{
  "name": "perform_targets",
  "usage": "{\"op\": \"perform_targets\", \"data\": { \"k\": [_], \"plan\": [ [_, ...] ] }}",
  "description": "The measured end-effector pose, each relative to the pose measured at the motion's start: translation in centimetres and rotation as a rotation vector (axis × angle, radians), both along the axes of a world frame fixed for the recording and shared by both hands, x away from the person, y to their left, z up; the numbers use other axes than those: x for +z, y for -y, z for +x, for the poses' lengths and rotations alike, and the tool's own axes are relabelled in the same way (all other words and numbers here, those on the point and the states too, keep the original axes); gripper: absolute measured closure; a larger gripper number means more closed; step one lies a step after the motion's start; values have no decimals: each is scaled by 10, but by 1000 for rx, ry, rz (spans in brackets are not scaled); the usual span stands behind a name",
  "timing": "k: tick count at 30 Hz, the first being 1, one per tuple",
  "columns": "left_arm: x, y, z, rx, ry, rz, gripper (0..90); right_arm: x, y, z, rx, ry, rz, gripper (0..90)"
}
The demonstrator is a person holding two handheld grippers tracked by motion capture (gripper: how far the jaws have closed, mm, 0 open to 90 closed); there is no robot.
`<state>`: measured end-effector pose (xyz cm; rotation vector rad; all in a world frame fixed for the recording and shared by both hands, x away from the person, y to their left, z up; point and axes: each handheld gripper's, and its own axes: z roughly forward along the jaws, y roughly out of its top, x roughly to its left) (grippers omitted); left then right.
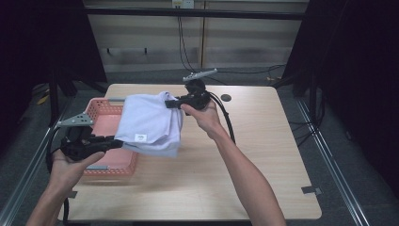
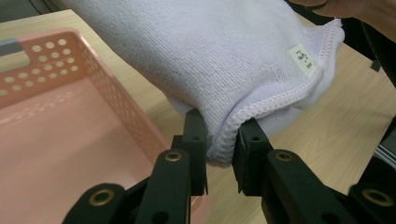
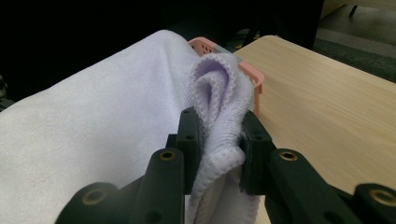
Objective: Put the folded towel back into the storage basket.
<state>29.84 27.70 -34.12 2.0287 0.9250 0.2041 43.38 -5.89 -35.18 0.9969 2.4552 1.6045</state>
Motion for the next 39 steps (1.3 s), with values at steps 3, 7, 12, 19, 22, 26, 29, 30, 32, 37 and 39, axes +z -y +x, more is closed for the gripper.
{"op": "perform_targets", "data": {
  "k": [3,7,12,19,22,26,29,30,32,37,39],
  "plan": [
    [-1,-5,0,11,2,0,771,-1,-8,3,4,0,-2,736],
    [-3,-14,0,28,-3,-14,771,0,-18,8,14,-6,5,736],
    [-4,-27,1,60,-4,-28,772,2,-32,15,25,-11,4,736],
    [-7,-43,2,90,-10,-34,774,1,-49,21,41,-25,1,736],
    [-10,-52,1,107,-15,-45,774,1,-60,26,52,-32,0,736],
    [-12,-63,0,130,-17,-49,775,1,-73,29,63,-40,-7,736],
    [-14,-70,0,148,-19,-54,774,0,-82,31,70,-45,-14,736],
    [-14,-74,0,148,-22,-52,775,0,-84,31,74,-45,-13,736],
    [-15,-78,-1,162,-27,-59,775,0,-90,33,80,-48,-11,736],
    [-15,-91,0,183,-27,-59,776,1,-105,36,88,-52,-25,736],
    [-15,-96,0,195,-29,-57,776,2,-110,37,93,-54,-31,736]
  ]
}}
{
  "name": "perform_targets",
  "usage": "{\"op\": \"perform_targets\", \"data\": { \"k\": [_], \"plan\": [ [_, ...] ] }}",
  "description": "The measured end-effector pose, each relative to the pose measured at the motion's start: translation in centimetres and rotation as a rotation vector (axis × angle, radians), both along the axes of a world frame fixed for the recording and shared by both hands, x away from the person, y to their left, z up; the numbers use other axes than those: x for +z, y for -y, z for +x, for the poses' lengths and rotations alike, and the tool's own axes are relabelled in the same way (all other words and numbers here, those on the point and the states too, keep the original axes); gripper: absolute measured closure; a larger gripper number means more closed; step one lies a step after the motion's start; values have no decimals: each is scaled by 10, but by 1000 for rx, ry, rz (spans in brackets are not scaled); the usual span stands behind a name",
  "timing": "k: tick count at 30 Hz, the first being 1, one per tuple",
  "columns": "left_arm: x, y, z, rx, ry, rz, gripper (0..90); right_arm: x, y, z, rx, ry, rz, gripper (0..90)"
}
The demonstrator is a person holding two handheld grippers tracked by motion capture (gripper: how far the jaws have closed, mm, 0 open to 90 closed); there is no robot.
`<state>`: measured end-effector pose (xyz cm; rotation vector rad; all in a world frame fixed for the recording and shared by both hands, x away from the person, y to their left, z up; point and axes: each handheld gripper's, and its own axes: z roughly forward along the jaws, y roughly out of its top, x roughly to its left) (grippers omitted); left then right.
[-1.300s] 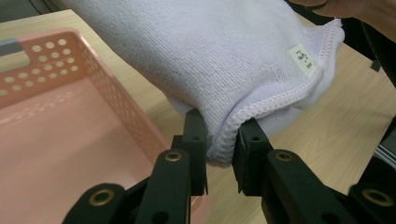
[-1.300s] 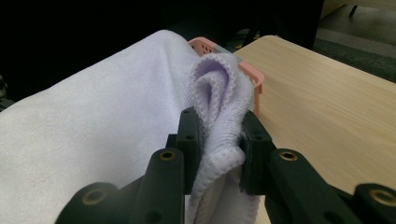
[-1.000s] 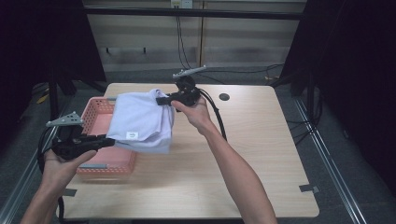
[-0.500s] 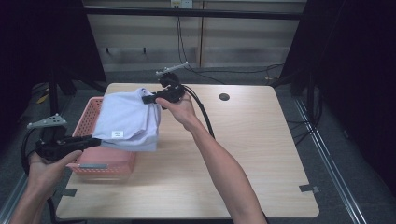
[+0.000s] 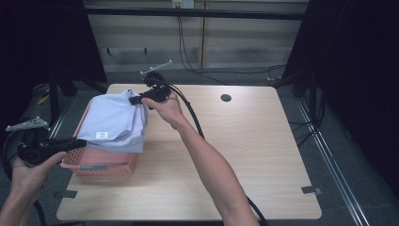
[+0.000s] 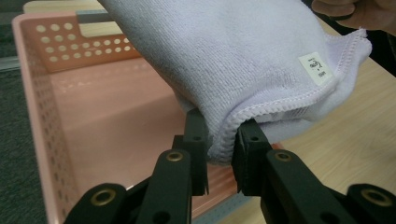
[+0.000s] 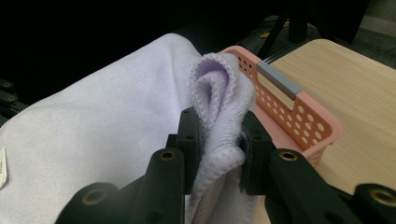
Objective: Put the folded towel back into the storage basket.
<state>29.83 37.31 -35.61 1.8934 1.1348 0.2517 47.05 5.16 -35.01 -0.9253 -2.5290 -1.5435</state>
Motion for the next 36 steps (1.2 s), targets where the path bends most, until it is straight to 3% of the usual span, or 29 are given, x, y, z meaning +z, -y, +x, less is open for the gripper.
{"op": "perform_targets", "data": {
  "k": [10,20,24,33,36],
  "plan": [
    [-7,-21,0,59,-18,-6,779,-7,-24,3,0,-11,0,736],
    [-14,-36,3,94,-42,-14,781,-14,-41,5,-4,-30,-8,736],
    [-17,-40,5,97,-54,1,781,-20,-46,6,-10,-32,-7,736],
    [-33,-47,11,129,-97,15,782,-35,-56,7,-19,-48,-24,735],
    [-44,-50,12,129,-116,8,781,-47,-59,7,-21,-67,-26,734]
  ]
}}
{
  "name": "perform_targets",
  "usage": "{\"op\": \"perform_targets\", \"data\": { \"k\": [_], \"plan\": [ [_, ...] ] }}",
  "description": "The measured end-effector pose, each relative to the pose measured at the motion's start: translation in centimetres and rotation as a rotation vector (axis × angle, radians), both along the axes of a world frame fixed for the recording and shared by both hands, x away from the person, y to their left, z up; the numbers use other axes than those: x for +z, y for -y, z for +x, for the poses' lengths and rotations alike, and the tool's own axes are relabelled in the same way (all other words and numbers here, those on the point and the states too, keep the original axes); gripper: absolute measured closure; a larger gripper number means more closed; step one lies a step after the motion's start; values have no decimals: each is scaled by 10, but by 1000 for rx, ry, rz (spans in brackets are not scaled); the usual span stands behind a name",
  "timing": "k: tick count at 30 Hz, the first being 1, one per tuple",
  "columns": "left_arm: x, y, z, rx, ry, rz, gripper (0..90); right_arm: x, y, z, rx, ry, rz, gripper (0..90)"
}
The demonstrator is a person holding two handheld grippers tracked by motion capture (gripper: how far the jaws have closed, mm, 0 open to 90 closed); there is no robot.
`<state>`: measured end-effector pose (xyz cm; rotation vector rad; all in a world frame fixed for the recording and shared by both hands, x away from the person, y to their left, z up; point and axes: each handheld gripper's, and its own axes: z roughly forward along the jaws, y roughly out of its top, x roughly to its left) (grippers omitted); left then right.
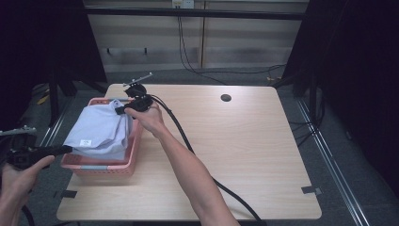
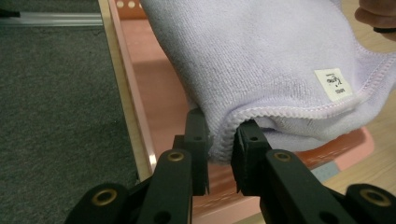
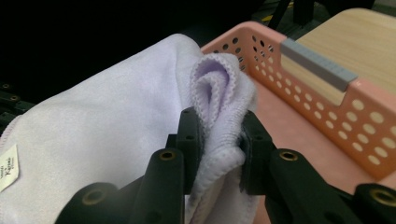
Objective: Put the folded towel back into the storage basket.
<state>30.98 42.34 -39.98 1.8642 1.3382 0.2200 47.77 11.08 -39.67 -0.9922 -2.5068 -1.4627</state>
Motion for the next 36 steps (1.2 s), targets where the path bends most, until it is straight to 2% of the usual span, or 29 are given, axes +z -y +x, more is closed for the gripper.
{"op": "perform_targets", "data": {
  "k": [5,10,12,13,16,18,20,27,28,33,34,36],
  "plan": [
    [-9,6,1,-16,-19,31,779,-12,-1,1,6,-11,-15,729],
    [-11,10,1,-18,-29,46,746,-20,1,4,1,-24,-20,695],
    [-11,15,1,-12,-36,78,658,-24,3,5,-15,-27,-33,569],
    [-10,15,0,-13,-34,71,617,-24,3,5,-18,-29,-35,543],
    [-8,20,-1,-30,-23,76,558,-23,8,6,-28,-11,-26,506],
    [-7,23,-1,-34,-17,81,551,-22,9,6,-27,-13,-23,504],
    [-5,29,-1,-47,0,75,526,-18,12,4,-21,-7,-10,490],
    [-2,47,-3,-63,5,53,513,-11,24,-3,13,20,12,493],
    [-1,52,-5,-58,24,42,500,-11,26,-4,16,23,19,492],
    [0,67,-11,-59,47,30,498,-8,43,-14,33,49,17,489],
    [1,74,-15,-70,67,16,498,-6,56,-21,35,59,33,489],
    [0,83,-18,-83,80,11,491,-4,67,-26,32,71,51,490]
  ]
}}
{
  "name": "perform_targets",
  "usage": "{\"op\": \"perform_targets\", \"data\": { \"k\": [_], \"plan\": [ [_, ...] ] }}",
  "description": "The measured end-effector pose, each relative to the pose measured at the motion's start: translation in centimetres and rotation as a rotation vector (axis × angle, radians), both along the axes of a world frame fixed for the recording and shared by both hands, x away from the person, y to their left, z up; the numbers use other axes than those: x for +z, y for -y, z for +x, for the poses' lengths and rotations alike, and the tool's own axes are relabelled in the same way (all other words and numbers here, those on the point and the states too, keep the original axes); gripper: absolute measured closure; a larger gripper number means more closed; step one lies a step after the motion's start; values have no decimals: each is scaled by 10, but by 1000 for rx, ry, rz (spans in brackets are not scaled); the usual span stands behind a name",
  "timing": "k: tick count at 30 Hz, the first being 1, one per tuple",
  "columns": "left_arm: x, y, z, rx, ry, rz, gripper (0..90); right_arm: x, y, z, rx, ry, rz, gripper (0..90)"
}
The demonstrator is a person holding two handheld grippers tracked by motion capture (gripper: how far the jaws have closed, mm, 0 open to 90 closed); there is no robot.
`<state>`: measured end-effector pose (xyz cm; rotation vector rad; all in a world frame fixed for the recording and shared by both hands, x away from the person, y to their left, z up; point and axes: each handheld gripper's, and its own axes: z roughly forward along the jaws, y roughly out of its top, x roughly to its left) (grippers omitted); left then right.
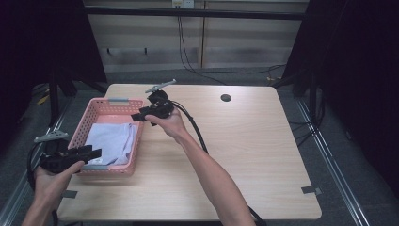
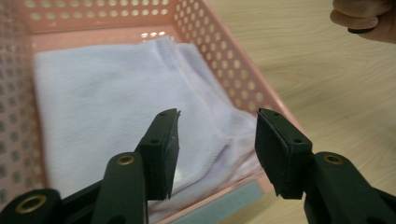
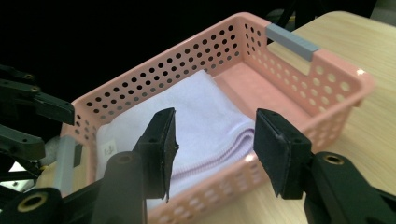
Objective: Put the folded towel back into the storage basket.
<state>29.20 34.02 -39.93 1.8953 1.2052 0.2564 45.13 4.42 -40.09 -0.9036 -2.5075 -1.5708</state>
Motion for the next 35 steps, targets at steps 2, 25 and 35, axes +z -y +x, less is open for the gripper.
{"op": "perform_targets", "data": {
  "k": [2,25,35],
  "plan": [
    [0,11,-2,-11,7,5,481,2,13,-6,-7,12,7,491],
    [-18,141,-17,-202,74,-58,419,0,147,-88,-79,88,22,497],
    [-43,174,-26,-237,41,-14,394,-18,200,-126,-133,81,22,469]
  ]
}}
